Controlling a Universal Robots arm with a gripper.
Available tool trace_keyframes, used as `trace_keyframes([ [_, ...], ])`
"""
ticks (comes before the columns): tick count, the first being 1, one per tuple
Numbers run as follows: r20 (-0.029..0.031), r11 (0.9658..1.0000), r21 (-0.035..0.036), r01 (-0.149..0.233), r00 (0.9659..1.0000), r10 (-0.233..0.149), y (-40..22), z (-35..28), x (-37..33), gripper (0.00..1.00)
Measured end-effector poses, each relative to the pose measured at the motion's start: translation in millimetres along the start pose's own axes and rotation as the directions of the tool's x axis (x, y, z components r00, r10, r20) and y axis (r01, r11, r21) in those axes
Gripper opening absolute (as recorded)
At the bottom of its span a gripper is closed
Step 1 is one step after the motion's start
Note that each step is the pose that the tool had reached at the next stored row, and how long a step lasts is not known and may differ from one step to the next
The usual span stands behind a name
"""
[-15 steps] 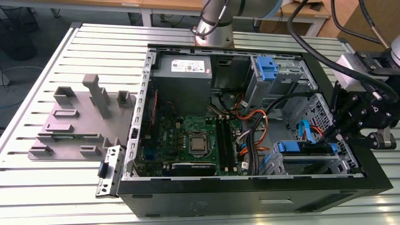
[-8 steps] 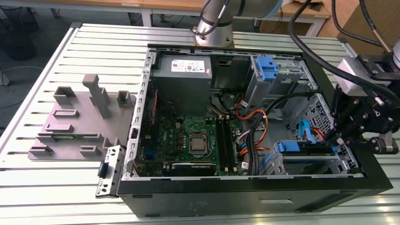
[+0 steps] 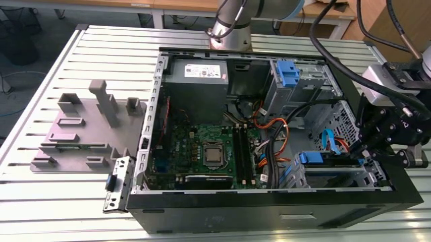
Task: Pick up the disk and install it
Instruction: 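Insert the second disk wire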
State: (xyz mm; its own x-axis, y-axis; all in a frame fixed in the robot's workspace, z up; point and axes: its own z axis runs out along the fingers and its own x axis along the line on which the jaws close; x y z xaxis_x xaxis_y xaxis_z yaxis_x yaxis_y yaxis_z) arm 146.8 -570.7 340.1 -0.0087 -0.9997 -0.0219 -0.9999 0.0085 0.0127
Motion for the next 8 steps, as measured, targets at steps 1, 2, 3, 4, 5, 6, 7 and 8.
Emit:
trace_keyframes([
  [1,-0.0001,1.0,0.0,0.0,1.0,0.0,0.0,0.0,0.0,0.16],
  [2,-0.0001,1.0,0.0,0.0,1.0,0.0,0.0,0.1,0.0,0.16],
  [3,0.0,1.0,0.0,0.0,1.0,0.0,0.0,0.5,0.0,0.16],
  [4,-0.0001,1.0,0.0,0.0,1.0,0.0,0.0,0.6,0.0,0.16],
  [5,-0.0002,1.0,0.0,0.0,1.0,0.0,0.0,0.6,0.0,0.16],
  [6,-0.0002,1.0,0.0,0.0,1.0,0.0,0.0,0.6,0.0,0.16],
  [7,-0.0002,1.0,0.0,0.0,1.0,0.0,0.0,0.6,0.0,0.16],
  [8,-0.0001,1.0,0.0,0.0,1.0,0.0,0.0,0.7,0.0,0.16],
])
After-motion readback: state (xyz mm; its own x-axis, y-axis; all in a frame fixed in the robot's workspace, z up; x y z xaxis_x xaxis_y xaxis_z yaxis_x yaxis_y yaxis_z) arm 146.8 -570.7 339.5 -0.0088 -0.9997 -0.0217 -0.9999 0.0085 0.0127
